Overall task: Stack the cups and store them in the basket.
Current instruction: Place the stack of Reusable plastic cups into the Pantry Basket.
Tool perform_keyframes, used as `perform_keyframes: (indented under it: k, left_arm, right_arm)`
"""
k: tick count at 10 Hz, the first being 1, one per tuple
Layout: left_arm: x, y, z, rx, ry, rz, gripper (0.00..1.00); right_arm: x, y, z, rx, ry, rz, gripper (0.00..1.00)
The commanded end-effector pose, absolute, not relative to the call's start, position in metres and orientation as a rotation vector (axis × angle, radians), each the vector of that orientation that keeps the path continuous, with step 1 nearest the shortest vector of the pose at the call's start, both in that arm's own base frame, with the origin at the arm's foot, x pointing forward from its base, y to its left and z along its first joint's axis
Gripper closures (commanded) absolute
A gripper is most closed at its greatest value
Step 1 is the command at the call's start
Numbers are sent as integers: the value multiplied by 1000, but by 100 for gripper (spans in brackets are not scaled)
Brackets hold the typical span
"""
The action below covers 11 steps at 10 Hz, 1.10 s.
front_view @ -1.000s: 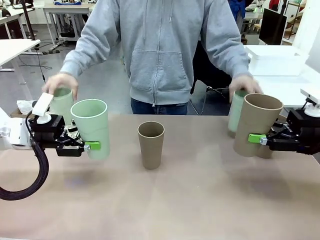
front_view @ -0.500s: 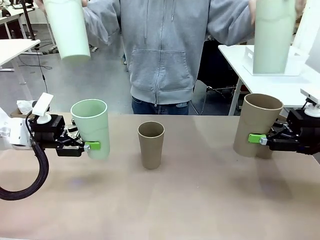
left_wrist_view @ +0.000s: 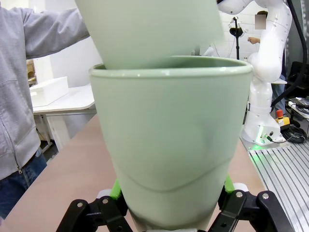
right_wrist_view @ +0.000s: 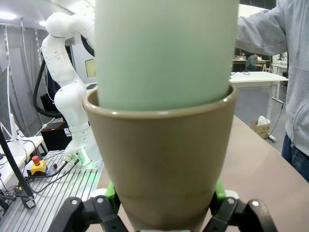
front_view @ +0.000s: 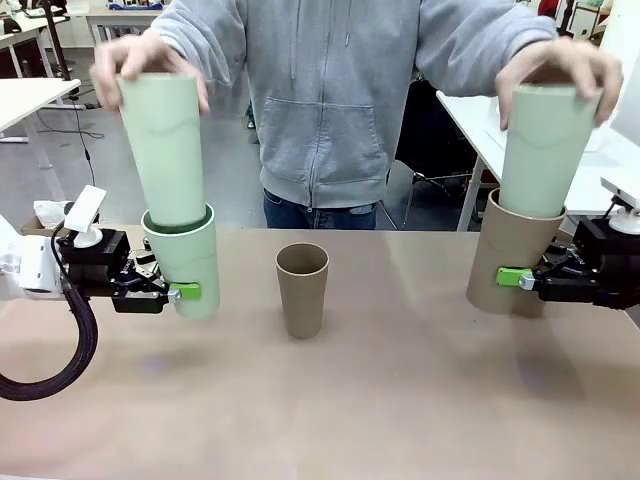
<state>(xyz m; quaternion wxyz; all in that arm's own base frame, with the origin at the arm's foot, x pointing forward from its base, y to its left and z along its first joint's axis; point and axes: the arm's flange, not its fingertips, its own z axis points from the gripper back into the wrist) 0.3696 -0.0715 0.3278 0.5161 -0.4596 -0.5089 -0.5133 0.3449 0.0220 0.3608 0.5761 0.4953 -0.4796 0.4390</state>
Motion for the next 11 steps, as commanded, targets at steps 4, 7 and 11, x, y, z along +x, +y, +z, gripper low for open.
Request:
perform_keyframes:
  k: [4,7,11]
  left_arm:
    - [369,-72,329,-1108,-1222,-1233,17]
    - [369,-72,329,-1108,-1222,-1233,17]
    - [369,-72,329,-1108,-1222,-1233,17]
  right_arm:
    - [345,22,361,1159,-1125,1027,15]
    - [345,22,361,1159,-1125,1027,15]
    - [345,22,361,1159,-1125,1027,15]
